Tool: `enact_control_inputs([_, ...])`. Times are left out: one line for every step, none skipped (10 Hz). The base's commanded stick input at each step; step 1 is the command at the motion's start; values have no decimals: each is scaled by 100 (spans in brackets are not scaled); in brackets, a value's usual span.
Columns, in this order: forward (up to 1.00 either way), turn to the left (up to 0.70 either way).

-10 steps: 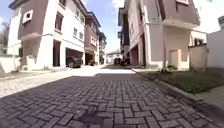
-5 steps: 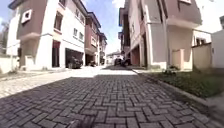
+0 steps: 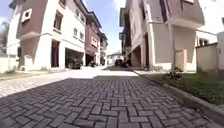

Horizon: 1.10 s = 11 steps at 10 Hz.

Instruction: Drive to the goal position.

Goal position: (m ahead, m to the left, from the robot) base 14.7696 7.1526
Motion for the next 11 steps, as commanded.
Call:
enact_control_inputs([50,0])
enact_control_inputs([50,0])
enact_control_inputs([50,0])
enact_control_inputs([50,0])
enact_control_inputs([50,0])
enact_control_inputs([50,0])
enact_control_inputs([50,0])
enact_control_inputs([50,0])
enact_control_inputs([50,0])
enact_control_inputs([50,0])
enact_control_inputs([50,0])
